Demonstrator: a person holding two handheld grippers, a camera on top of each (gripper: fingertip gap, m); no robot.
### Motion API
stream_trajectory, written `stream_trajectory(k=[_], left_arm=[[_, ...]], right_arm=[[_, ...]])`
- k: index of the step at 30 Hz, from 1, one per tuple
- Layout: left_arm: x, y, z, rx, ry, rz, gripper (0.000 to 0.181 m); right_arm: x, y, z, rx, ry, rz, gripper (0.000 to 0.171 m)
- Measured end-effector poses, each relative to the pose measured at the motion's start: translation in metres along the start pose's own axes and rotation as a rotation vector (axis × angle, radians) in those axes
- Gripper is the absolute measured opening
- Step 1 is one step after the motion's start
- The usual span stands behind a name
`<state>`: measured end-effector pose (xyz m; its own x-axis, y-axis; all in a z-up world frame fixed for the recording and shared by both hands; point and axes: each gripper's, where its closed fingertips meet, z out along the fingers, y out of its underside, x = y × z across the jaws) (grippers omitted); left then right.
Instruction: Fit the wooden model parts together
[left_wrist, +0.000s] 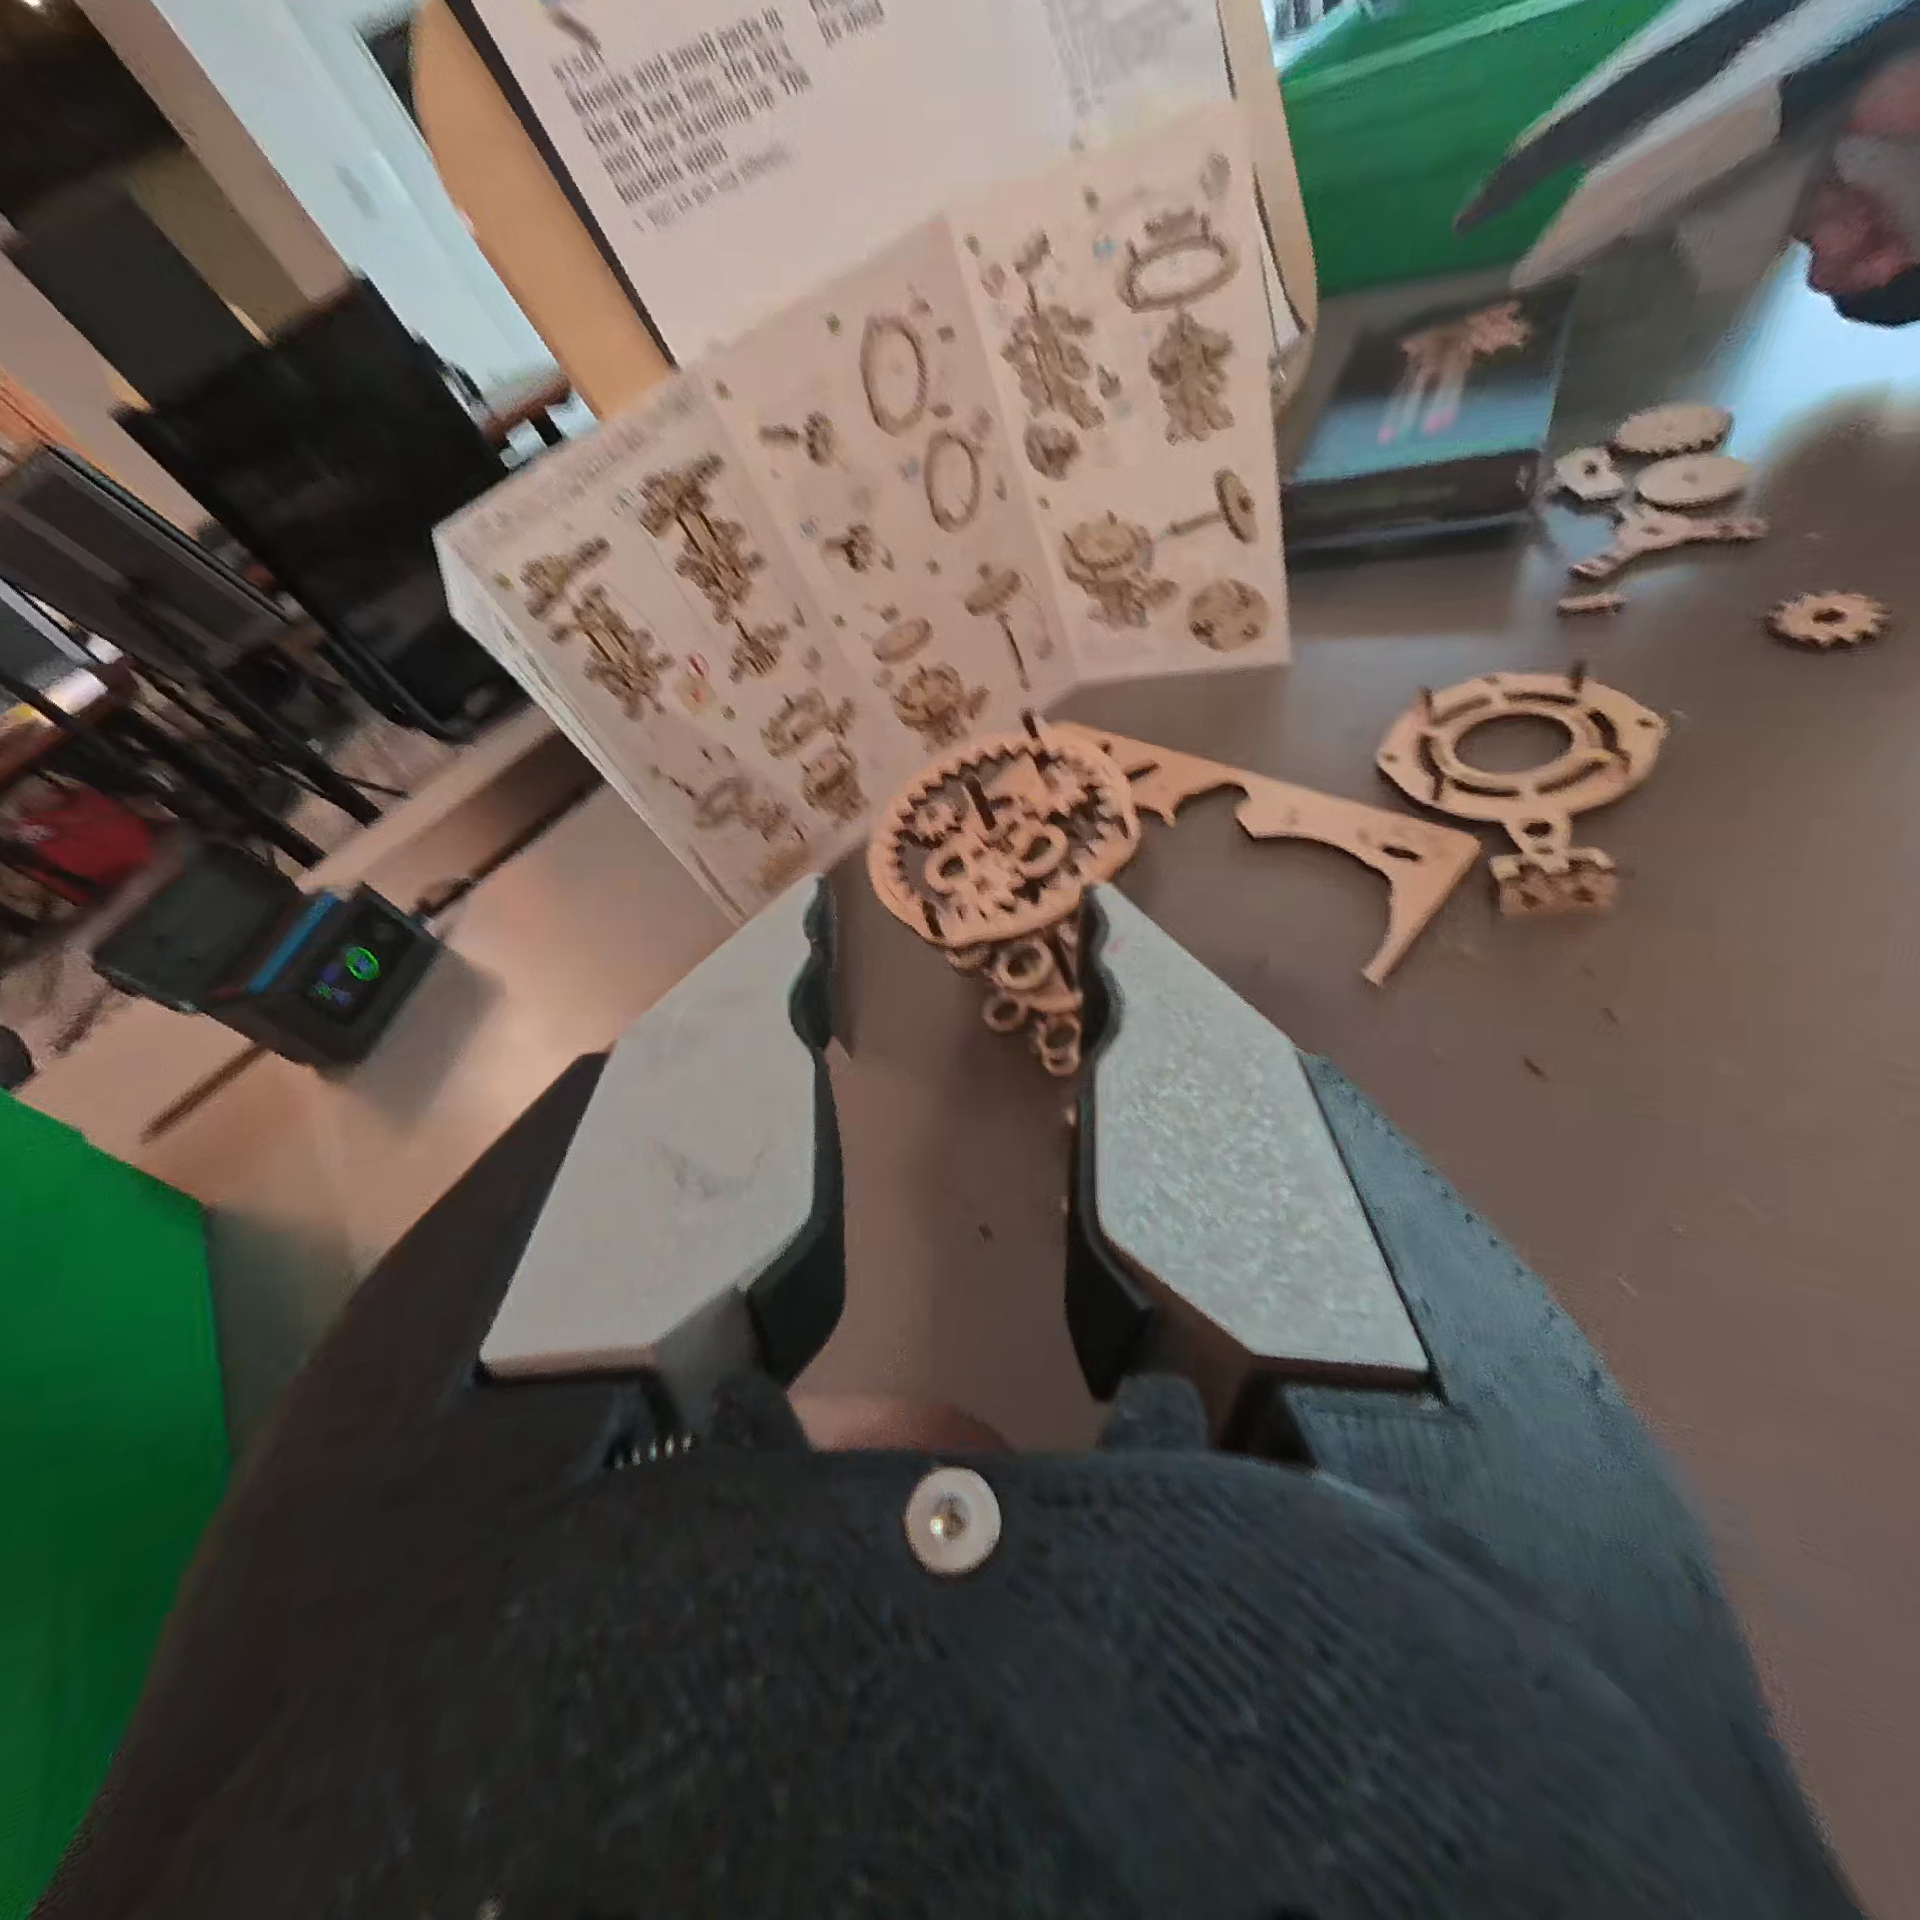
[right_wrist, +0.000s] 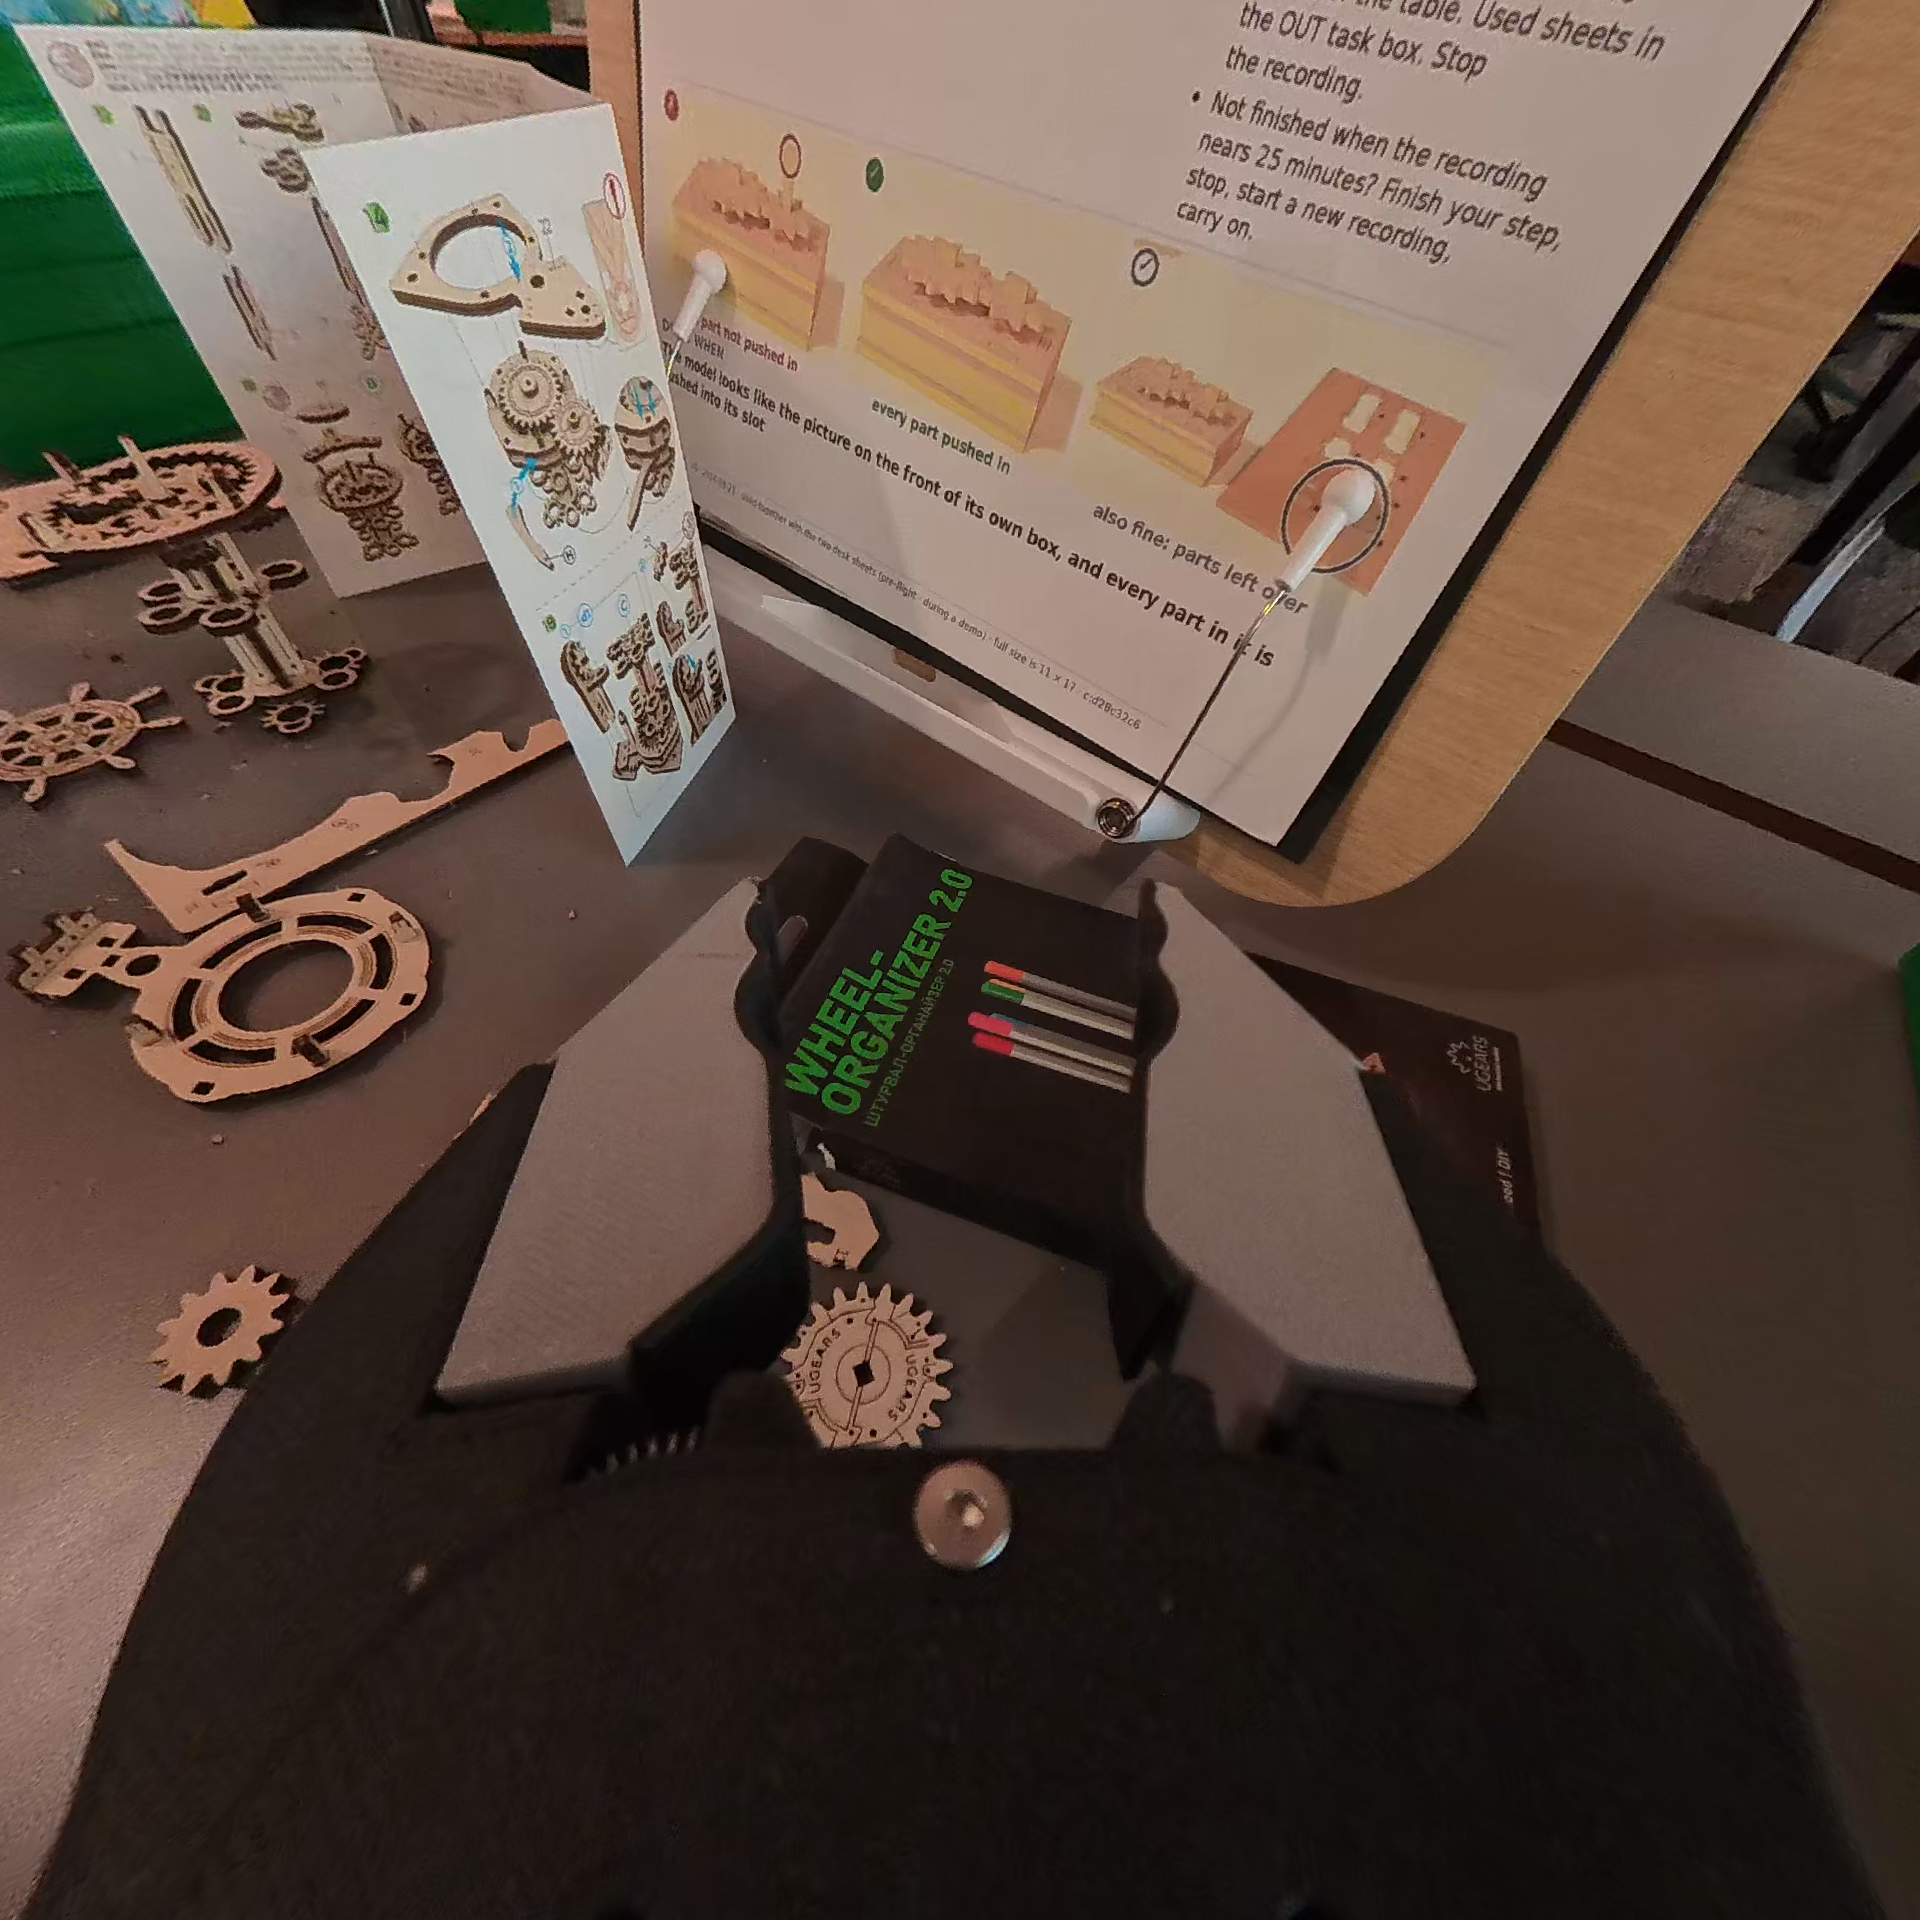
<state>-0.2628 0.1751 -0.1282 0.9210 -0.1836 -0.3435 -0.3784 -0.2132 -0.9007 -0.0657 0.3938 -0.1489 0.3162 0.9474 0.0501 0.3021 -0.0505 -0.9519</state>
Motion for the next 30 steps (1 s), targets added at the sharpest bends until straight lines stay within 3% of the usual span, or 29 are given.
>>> stream_trajectory(k=[5,10,16,21,30], left_arm=[[-0.021,-0.008,0.013,0.131,-0.089,-0.006,0.031],[-0.033,-0.002,0.014,0.125,-0.186,0.197,0.024],[-0.033,0.008,0.022,0.068,-0.191,0.310,0.018],[-0.043,0.008,0.021,0.090,-0.198,0.251,0.016],[-0.044,0.014,0.019,0.082,-0.280,0.261,0.014]], right_arm=[[0.006,-0.007,-0.001,0.037,0.006,0.011,0.071],[0.011,-0.012,0.007,0.044,-0.003,0.028,0.072],[-0.006,-0.011,0.015,0.036,-0.051,0.016,0.069],[-0.021,-0.004,0.024,-0.006,-0.106,0.032,0.069],[-0.035,0.019,0.022,-0.104,-0.044,-0.067,0.064]])
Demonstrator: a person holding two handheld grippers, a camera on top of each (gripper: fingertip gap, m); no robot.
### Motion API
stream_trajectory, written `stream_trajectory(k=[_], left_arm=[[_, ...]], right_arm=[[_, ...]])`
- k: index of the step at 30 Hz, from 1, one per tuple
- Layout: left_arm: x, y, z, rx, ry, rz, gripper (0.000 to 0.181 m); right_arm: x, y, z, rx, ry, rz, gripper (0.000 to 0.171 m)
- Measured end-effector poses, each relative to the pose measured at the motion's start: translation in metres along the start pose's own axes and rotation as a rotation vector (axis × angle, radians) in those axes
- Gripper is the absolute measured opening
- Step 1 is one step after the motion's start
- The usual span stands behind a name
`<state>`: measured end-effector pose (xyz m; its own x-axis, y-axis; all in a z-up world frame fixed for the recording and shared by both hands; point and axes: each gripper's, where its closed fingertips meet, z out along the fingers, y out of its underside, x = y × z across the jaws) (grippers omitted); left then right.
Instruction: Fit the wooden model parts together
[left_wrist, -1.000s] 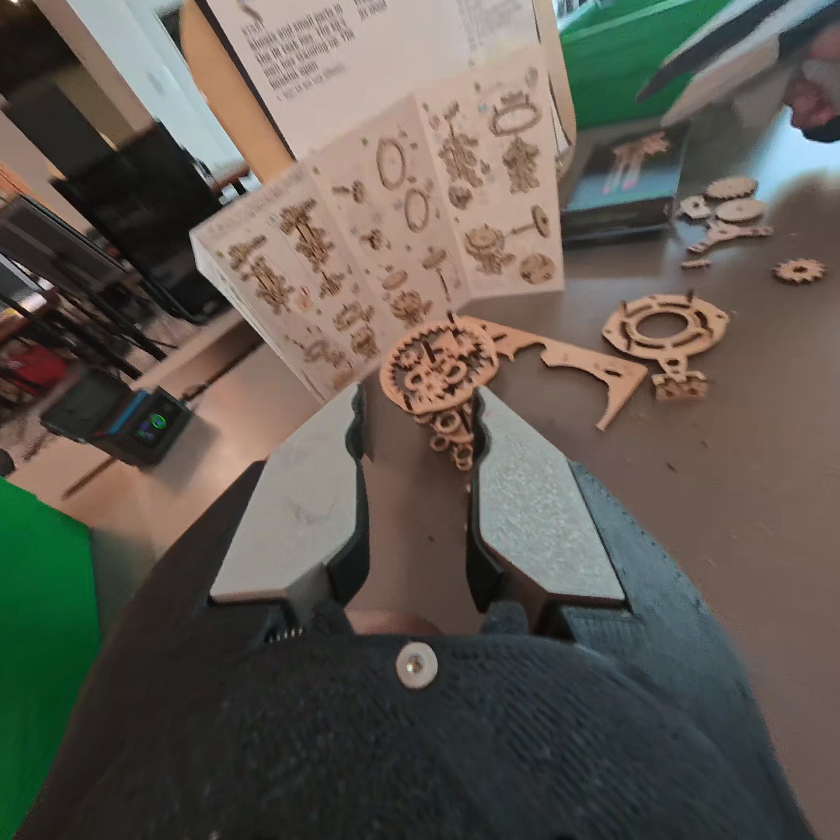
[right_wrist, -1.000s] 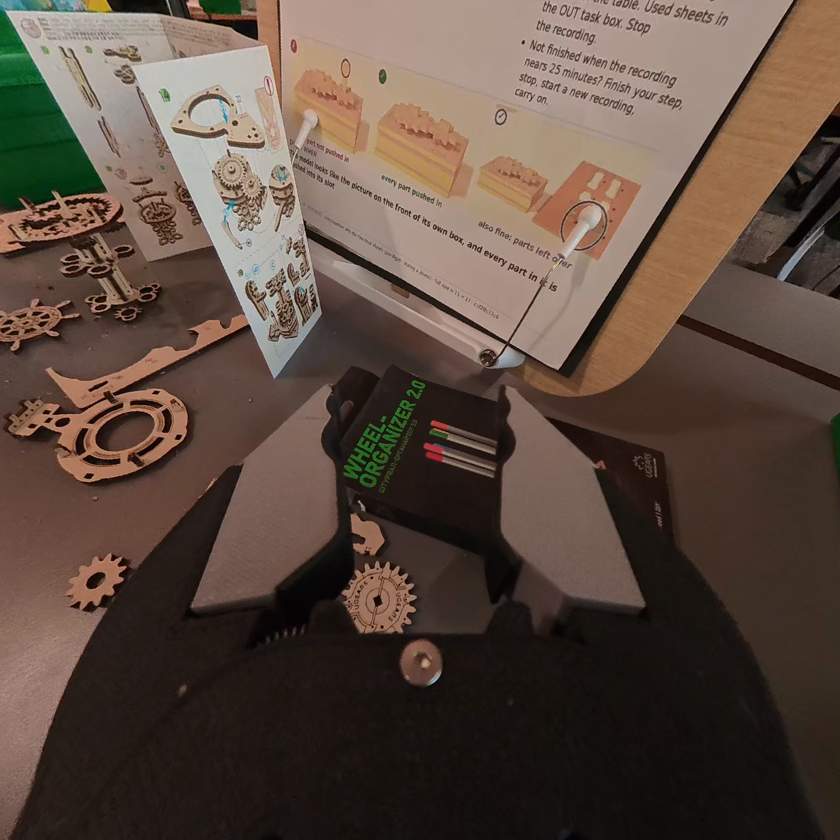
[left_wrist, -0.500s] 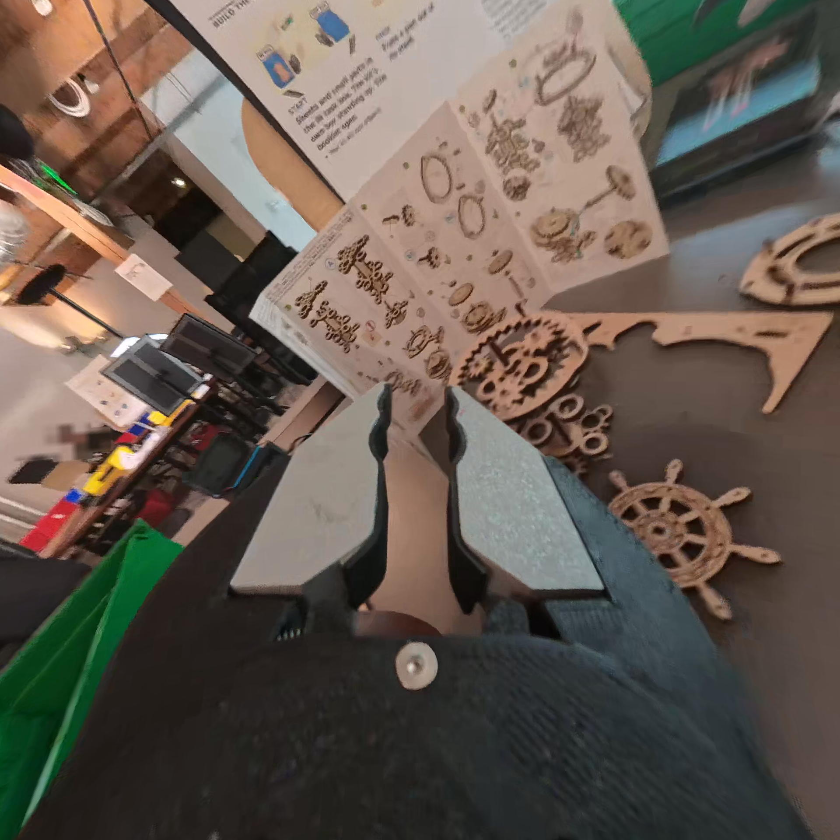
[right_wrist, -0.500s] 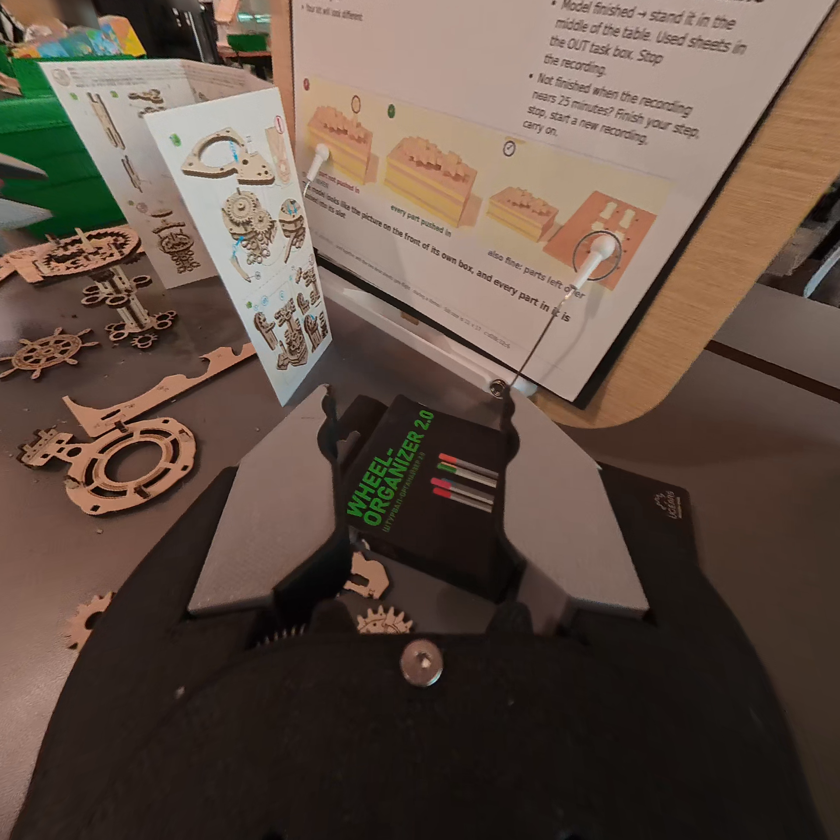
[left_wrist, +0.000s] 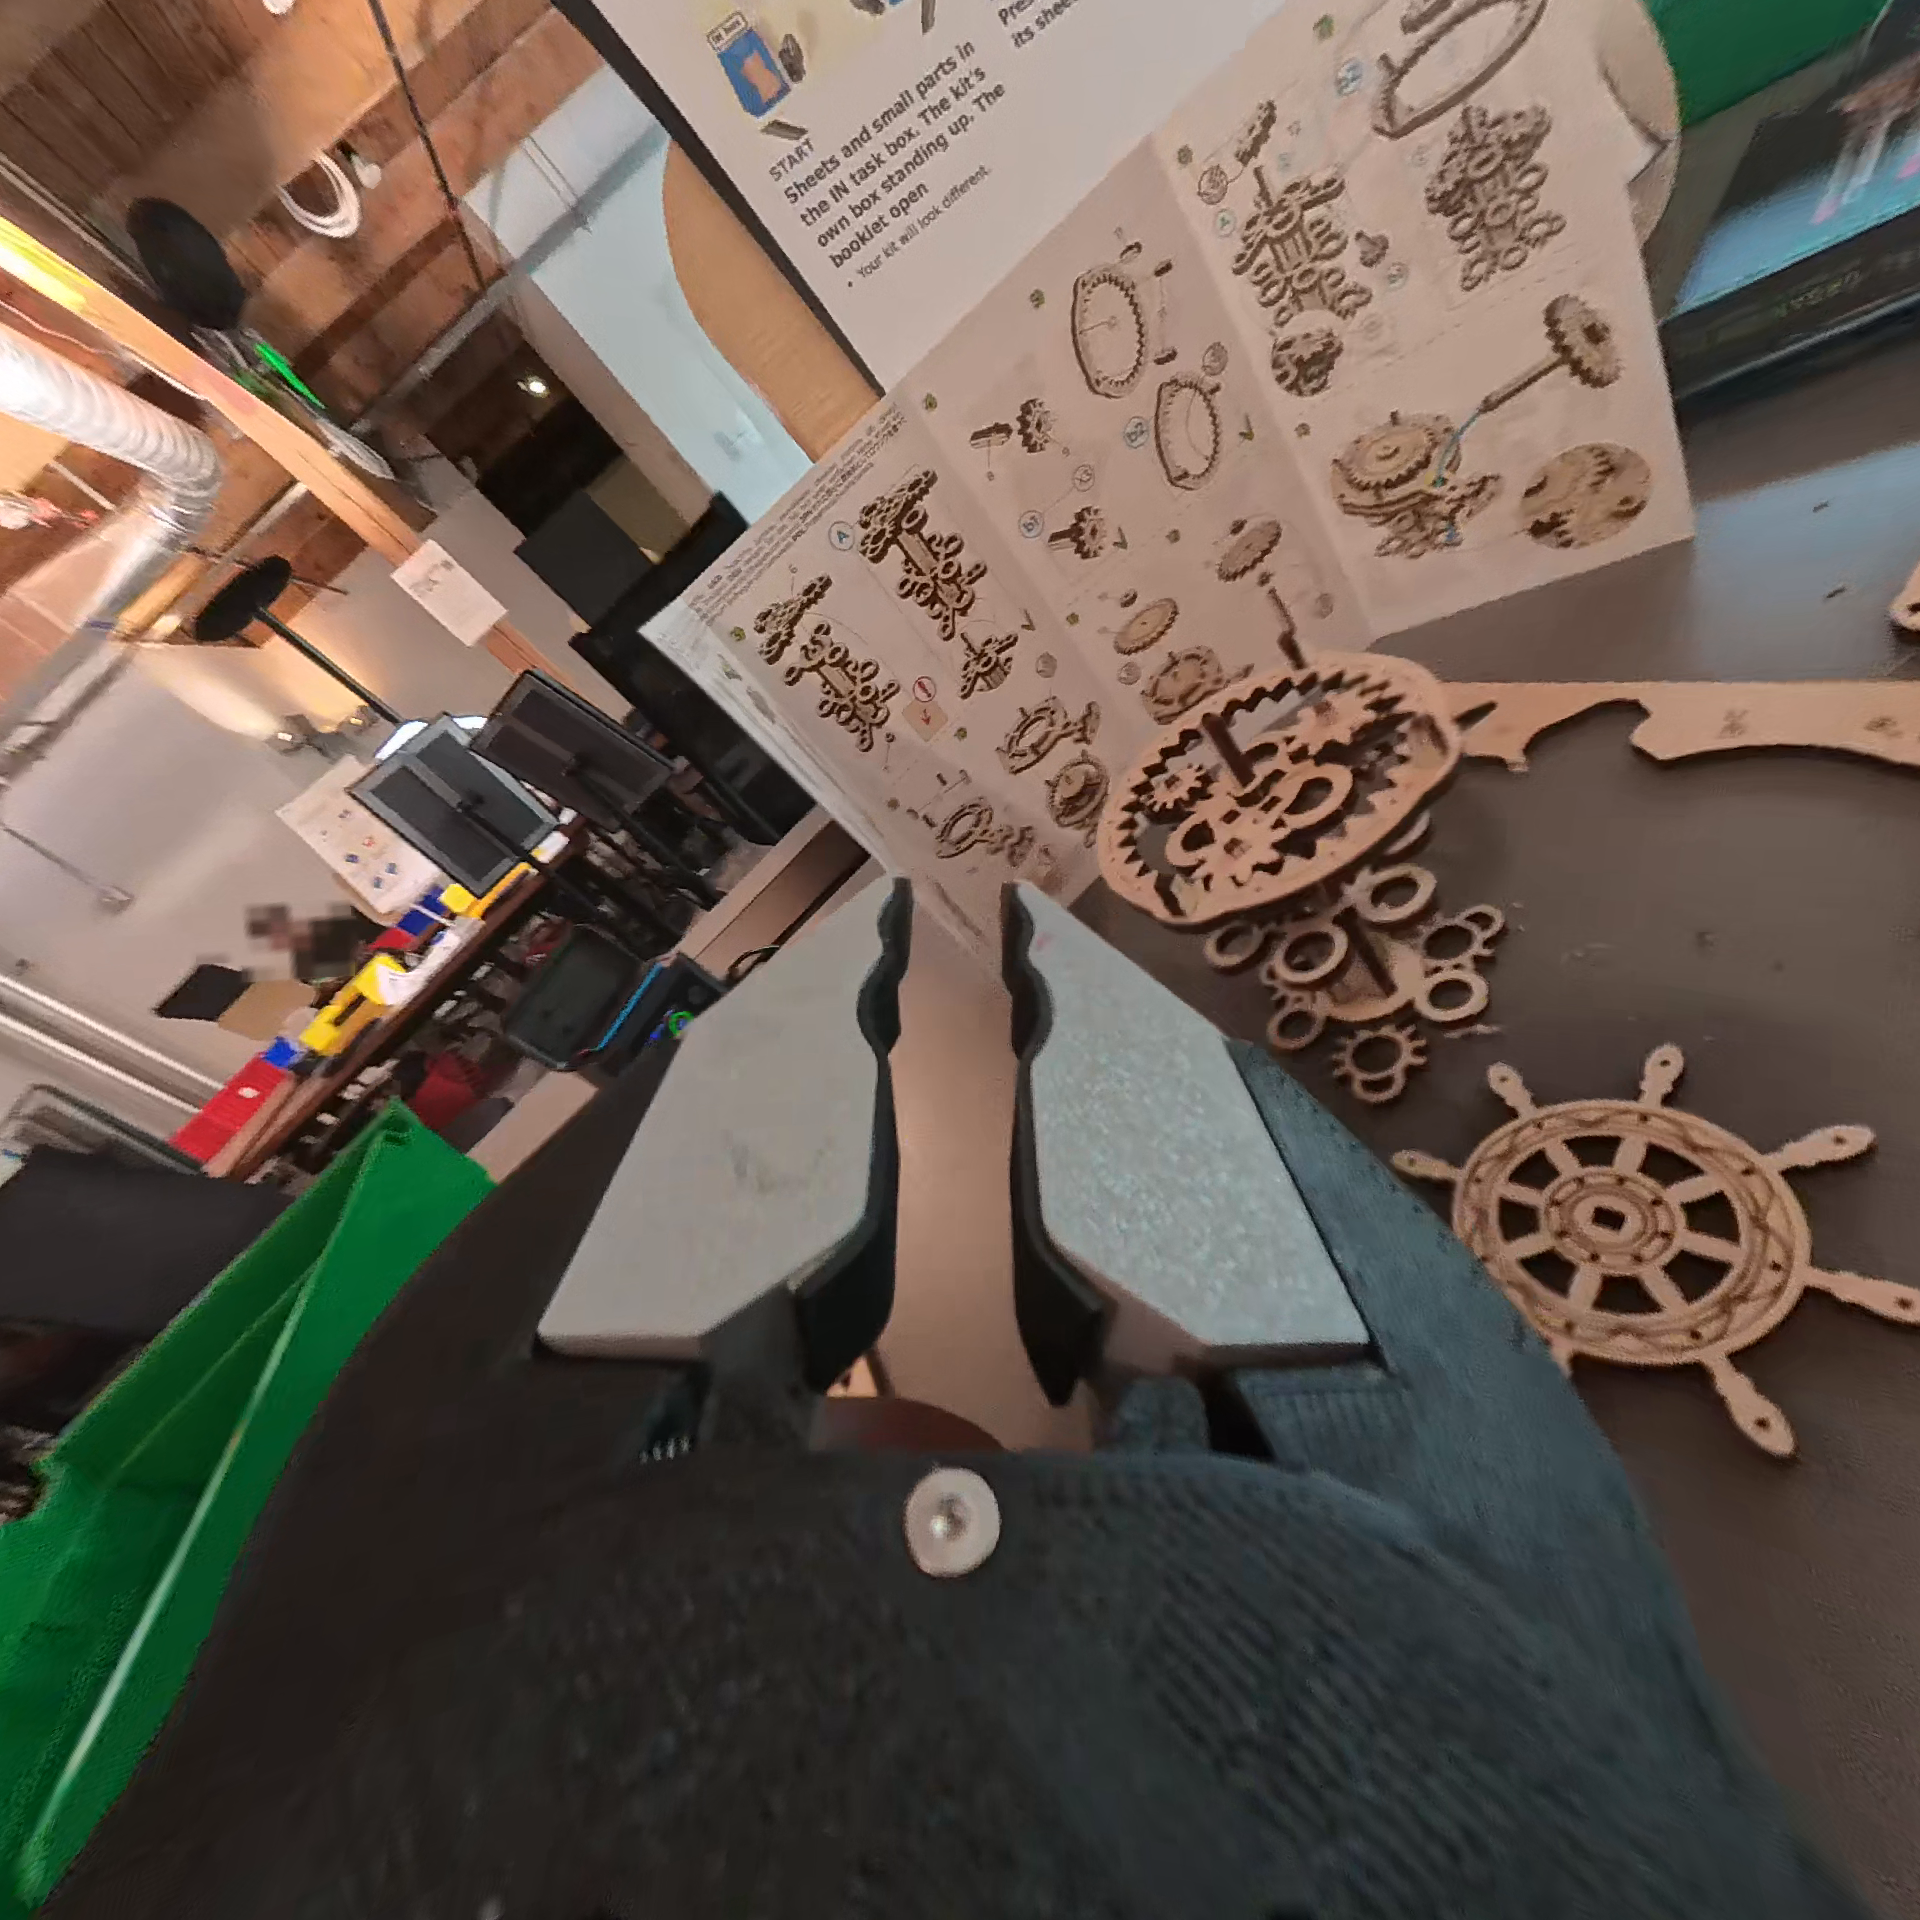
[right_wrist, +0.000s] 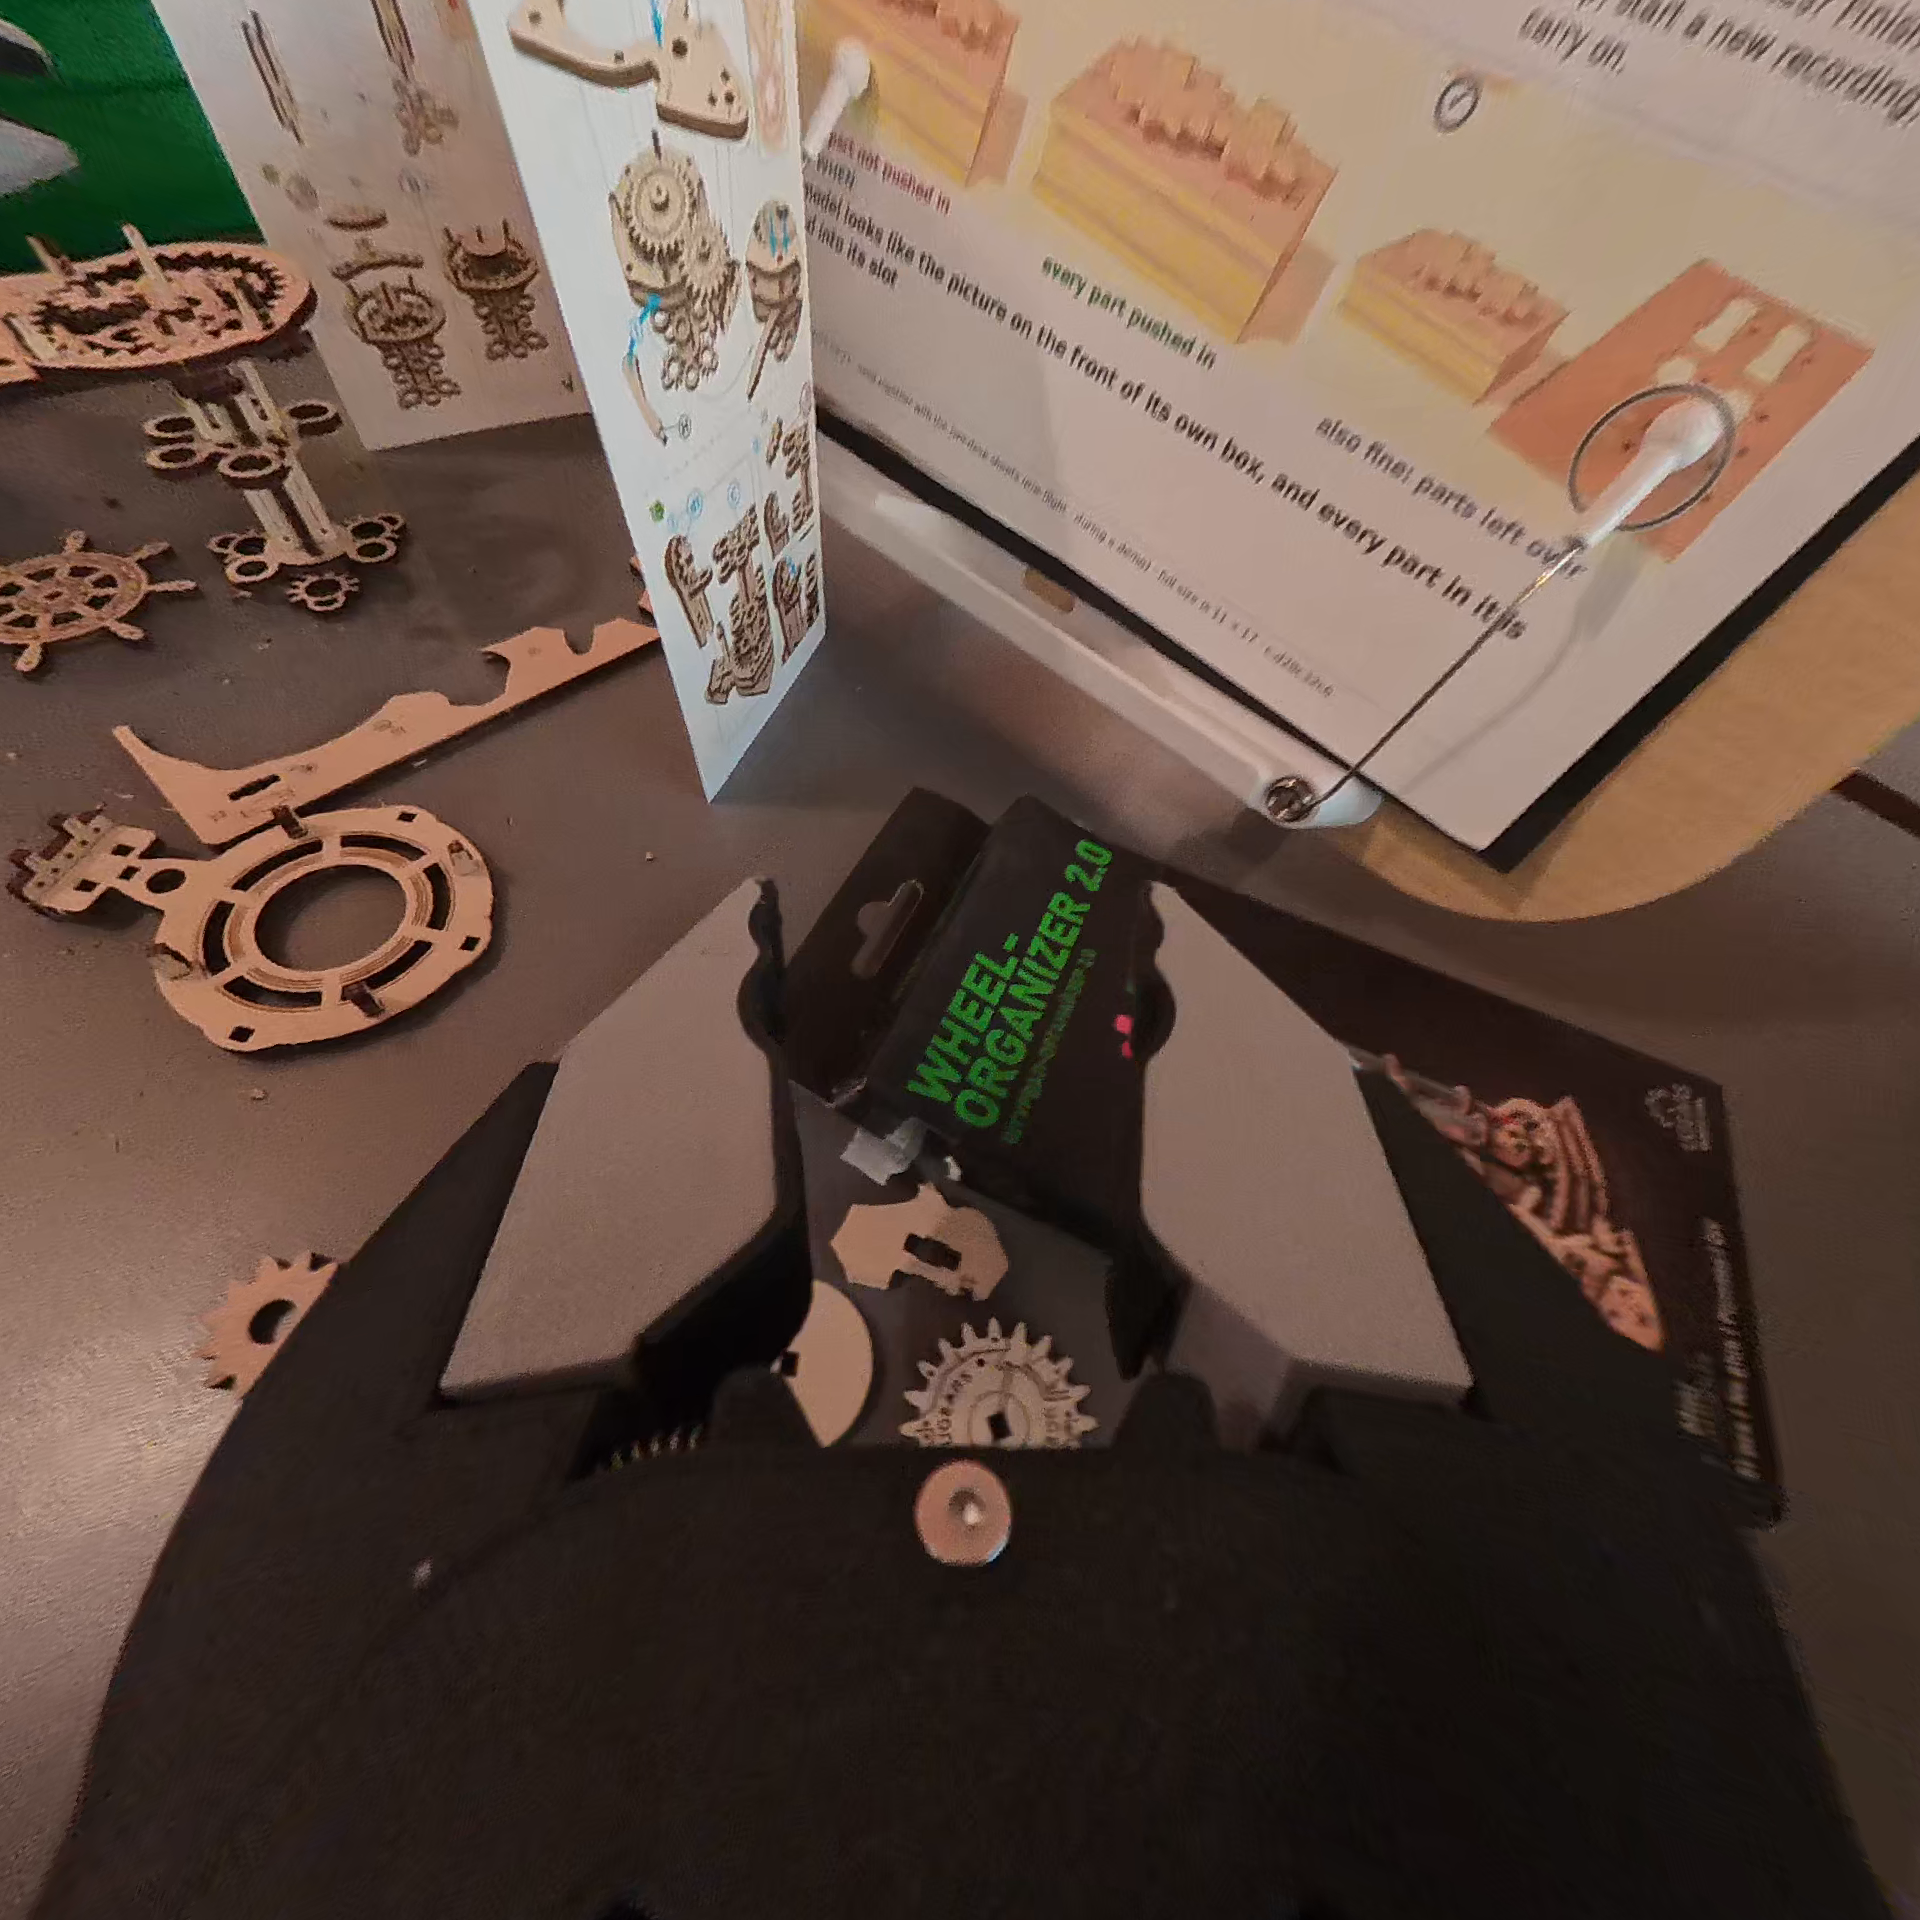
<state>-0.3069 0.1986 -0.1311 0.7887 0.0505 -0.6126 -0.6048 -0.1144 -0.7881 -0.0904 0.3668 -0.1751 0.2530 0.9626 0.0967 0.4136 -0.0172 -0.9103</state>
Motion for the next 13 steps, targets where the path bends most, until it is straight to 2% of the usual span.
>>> stream_trajectory(k=[7,13], left_arm=[[-0.013,0.012,-0.008,-0.024,-0.053,-0.013,0.009],[-0.009,0.021,-0.003,-0.061,-0.016,0.018,0.009]], right_arm=[[-0.005,-0.003,0.004,0.003,-0.008,0.018,0.063],[-0.011,-0.005,0.016,-0.008,-0.087,0.101,0.064]])
